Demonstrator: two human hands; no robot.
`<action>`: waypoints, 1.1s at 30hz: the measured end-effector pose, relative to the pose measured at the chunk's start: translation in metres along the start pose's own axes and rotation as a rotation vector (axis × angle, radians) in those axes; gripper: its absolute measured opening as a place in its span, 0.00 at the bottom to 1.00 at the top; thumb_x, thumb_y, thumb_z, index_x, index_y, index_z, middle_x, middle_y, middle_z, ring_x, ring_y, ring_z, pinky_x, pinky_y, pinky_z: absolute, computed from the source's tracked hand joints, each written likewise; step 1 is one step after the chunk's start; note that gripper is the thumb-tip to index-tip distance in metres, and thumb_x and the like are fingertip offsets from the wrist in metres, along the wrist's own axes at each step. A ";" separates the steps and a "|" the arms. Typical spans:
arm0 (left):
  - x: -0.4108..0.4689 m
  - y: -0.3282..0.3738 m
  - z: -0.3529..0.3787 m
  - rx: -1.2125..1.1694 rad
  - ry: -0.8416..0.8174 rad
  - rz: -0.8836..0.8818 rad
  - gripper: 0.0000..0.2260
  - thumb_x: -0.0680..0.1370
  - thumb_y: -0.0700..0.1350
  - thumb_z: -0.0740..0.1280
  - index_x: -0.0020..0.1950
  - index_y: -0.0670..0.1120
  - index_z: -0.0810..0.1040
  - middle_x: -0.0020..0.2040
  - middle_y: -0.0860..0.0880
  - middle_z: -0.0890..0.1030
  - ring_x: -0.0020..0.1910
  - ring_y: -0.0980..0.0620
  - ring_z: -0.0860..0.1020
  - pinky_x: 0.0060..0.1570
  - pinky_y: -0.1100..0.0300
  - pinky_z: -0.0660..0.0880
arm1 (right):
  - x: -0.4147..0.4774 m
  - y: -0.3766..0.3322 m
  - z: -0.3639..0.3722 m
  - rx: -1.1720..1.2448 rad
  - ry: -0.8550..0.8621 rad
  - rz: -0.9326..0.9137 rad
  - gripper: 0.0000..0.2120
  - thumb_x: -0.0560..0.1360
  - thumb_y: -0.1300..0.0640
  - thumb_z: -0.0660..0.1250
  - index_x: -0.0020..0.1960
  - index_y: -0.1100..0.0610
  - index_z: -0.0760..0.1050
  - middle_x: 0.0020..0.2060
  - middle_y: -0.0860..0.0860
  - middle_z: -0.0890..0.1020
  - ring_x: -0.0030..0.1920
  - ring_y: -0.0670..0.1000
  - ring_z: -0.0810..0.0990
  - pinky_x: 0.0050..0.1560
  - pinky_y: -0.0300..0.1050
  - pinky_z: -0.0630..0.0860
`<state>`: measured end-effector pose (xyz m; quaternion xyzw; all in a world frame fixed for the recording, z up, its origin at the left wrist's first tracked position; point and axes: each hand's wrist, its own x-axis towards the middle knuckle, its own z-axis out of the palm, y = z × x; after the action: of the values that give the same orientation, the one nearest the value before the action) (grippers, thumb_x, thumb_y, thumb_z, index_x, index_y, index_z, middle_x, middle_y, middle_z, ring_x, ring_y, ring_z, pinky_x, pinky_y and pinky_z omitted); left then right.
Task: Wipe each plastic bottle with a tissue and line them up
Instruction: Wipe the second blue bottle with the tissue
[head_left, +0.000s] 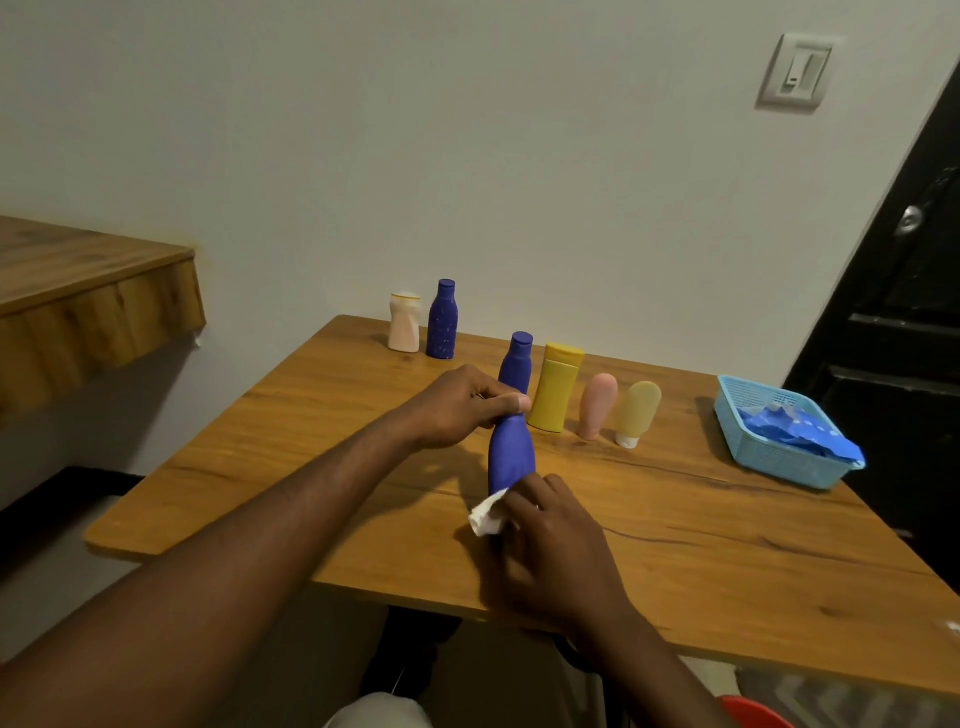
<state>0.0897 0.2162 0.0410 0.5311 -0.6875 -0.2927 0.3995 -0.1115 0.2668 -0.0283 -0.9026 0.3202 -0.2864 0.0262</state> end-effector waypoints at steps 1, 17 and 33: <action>0.000 0.000 0.000 0.004 -0.003 0.003 0.14 0.82 0.53 0.68 0.55 0.46 0.87 0.53 0.51 0.86 0.54 0.52 0.84 0.61 0.47 0.80 | -0.006 0.003 0.002 -0.008 -0.016 -0.004 0.15 0.74 0.41 0.62 0.51 0.49 0.78 0.48 0.44 0.76 0.46 0.46 0.74 0.38 0.40 0.74; 0.001 0.001 0.003 -0.001 0.021 0.020 0.13 0.82 0.53 0.68 0.56 0.47 0.87 0.53 0.53 0.87 0.52 0.55 0.84 0.59 0.53 0.81 | 0.011 -0.002 -0.006 -0.044 0.037 -0.064 0.12 0.73 0.49 0.67 0.54 0.51 0.80 0.53 0.46 0.78 0.50 0.47 0.75 0.45 0.42 0.77; 0.002 -0.003 0.002 -0.014 0.008 0.015 0.12 0.82 0.54 0.67 0.46 0.49 0.86 0.46 0.53 0.86 0.49 0.53 0.84 0.61 0.44 0.80 | 0.040 0.020 -0.010 0.105 0.125 0.109 0.09 0.75 0.57 0.69 0.55 0.53 0.76 0.53 0.48 0.75 0.47 0.46 0.74 0.44 0.39 0.74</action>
<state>0.0895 0.2138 0.0381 0.5244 -0.6876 -0.2924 0.4083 -0.1030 0.2284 -0.0045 -0.8617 0.3544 -0.3565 0.0692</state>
